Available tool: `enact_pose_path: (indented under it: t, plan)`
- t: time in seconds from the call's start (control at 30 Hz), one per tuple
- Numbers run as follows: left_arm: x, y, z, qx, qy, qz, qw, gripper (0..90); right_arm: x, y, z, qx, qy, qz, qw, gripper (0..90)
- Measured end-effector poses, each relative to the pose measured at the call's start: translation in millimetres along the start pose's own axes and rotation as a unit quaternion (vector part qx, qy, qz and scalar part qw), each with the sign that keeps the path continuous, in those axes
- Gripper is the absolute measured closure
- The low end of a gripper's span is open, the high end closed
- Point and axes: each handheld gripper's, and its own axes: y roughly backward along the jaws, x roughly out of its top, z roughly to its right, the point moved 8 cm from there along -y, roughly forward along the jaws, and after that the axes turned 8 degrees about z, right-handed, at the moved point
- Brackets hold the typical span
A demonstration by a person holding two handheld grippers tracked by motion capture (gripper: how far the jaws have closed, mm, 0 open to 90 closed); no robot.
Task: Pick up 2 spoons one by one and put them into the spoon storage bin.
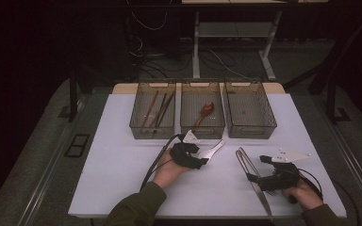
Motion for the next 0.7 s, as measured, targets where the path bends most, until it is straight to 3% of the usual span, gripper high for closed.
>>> enact_pose_path:
  t: [0.5, 0.7]
  plan:
    - [1.2, -1.3, 9.2, -0.017, -0.009, -0.011, 0.9998, 63.7, -0.1, 0.0, -0.6, 0.002, 0.000, -0.001, 1.0000, 9.8]
    - [2.2, -1.4, 9.9, -0.009, -0.013, -0.012, 0.9998, 68.7, -0.4, -0.1, -0.8, 0.002, 0.000, -0.002, 1.0000, 9.8]
